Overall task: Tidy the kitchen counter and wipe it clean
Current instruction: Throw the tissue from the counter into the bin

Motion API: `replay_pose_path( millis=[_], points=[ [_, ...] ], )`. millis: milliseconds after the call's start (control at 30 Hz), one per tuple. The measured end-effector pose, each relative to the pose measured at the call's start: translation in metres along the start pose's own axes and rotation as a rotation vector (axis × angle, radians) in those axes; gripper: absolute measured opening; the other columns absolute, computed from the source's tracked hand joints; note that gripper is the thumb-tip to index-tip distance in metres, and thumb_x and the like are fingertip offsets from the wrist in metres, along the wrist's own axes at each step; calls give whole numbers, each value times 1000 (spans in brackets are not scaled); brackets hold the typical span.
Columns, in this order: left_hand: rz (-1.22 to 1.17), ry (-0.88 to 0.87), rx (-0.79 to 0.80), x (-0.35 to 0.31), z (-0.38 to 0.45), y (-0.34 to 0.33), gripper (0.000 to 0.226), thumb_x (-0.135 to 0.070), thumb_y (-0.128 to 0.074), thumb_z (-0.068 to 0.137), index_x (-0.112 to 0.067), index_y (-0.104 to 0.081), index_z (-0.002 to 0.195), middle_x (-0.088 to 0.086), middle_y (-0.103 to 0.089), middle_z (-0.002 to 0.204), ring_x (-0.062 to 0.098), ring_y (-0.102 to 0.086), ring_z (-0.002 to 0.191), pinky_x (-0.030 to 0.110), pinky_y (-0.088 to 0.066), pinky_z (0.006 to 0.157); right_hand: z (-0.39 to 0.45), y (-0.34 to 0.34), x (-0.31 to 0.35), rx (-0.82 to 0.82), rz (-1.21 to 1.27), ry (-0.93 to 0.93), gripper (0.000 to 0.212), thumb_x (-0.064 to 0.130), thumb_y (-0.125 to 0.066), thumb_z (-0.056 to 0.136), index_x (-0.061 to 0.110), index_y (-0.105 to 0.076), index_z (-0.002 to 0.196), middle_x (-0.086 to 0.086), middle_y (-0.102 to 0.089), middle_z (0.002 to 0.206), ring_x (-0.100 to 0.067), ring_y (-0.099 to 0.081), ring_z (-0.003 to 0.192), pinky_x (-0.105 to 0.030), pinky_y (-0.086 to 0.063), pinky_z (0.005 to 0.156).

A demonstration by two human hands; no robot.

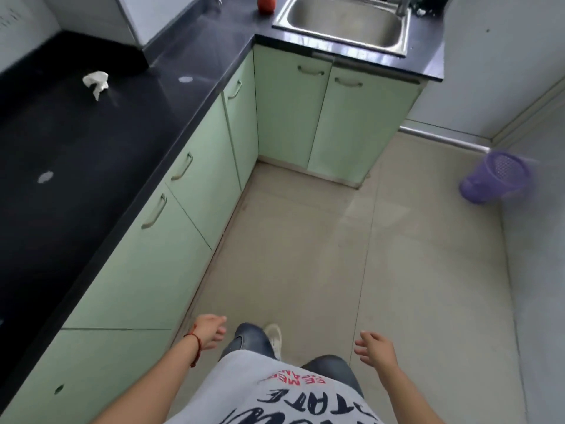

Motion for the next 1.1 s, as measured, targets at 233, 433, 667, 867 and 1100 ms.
replay_pose_path(
  millis=[233, 433, 667, 867, 1100],
  points=[
    [-37, -160, -4, -168, 33, -7, 27, -18, -47, 94, -17, -47, 67, 2, -54, 67, 13, -48, 58, 21, -34, 55, 61, -6, 103, 17, -68, 15, 15, 10, -44, 94, -2, -54, 99, -12, -56, 73, -21, -51, 59, -28, -38, 54],
    [-129, -120, -110, -229, 68, 0, 24, -21, -48, 93, -19, -50, 69, 0, -56, 69, 12, -51, 59, 22, -37, 55, 135, -25, 215, 106, -224, 69, 14, 8, -44, 94, -2, -54, 96, -11, -54, 68, -22, -49, 56, -26, -35, 52],
    [-375, 49, -268, -227, 78, -4, 23, -17, -49, 92, -17, -49, 69, 3, -54, 65, 14, -48, 56, 22, -33, 54, 189, -99, 376, 307, -522, 265, 16, 8, -48, 91, 6, -57, 78, -9, -56, 65, -22, -49, 53, -25, -35, 52],
    [-593, 175, -371, -204, 83, 4, 21, -18, -50, 92, -19, -52, 70, 2, -57, 68, 15, -52, 59, 23, -37, 57, 197, -196, 462, 477, -651, 391, 19, 9, -49, 90, 14, -57, 73, -8, -60, 68, -22, -53, 56, -26, -38, 54],
    [-716, 219, -451, -216, 105, 41, 11, -18, -52, 91, -12, -58, 82, 2, -60, 68, 15, -54, 60, 23, -38, 55, 188, -296, 487, 644, -821, 444, 12, 9, -50, 91, 6, -61, 97, -5, -63, 70, -19, -56, 57, -25, -40, 52]
  ],
)
Point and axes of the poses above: each hand's wrist, its own z-axis towards the middle knuckle, its own y-axis out of the back of the hand, x = y × z, the point moved 2 cm from there along z, towards the middle knuckle
